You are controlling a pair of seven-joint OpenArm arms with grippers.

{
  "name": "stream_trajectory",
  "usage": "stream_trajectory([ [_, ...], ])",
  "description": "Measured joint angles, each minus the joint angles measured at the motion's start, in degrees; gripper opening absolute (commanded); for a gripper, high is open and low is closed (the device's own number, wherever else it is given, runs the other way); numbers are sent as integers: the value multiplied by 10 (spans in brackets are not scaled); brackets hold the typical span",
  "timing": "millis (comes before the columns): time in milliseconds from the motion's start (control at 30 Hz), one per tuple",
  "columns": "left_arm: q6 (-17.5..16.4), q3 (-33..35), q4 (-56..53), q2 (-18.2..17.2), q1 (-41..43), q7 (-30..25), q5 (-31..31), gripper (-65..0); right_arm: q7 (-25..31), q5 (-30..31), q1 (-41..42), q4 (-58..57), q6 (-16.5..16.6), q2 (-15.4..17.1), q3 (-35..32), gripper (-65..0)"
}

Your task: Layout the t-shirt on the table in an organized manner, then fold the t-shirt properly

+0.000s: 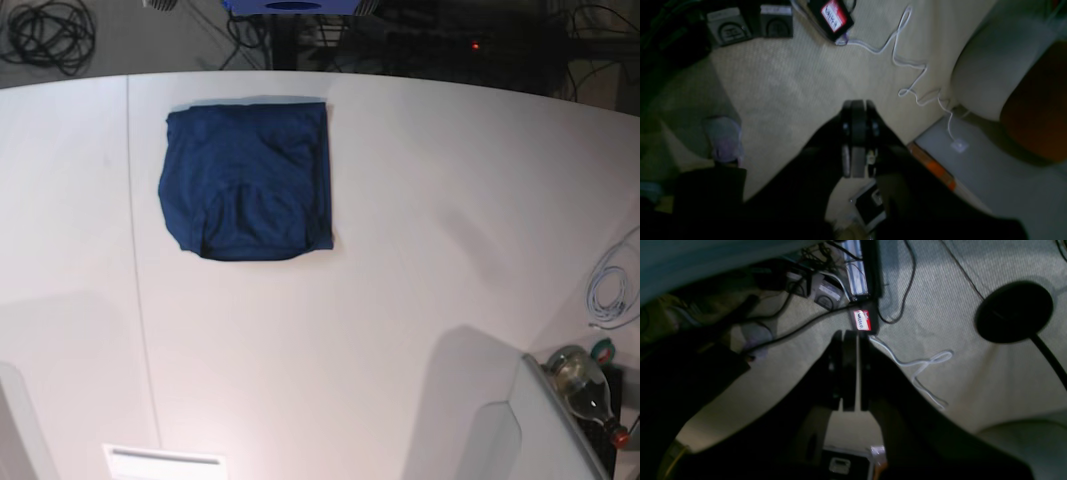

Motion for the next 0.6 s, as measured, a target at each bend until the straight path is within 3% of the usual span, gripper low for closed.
stream_trajectory([
  [100,0,0,-2,1,-19,-12,-64,-650,11,-2,-3,6,0,15,0,-641],
  [267,2,0,-7,11,-56,-21,-162,-650,25,-2,28,30,0,7,0,-635],
  [533,0,5,-36,15,-73,-14,-158,-650,0,-1,74,-9,0,12,-1,-635],
  [600,0,5,-55,12,-94,-17,-128,-650,-2,-2,77,-14,0,10,-1,-635],
])
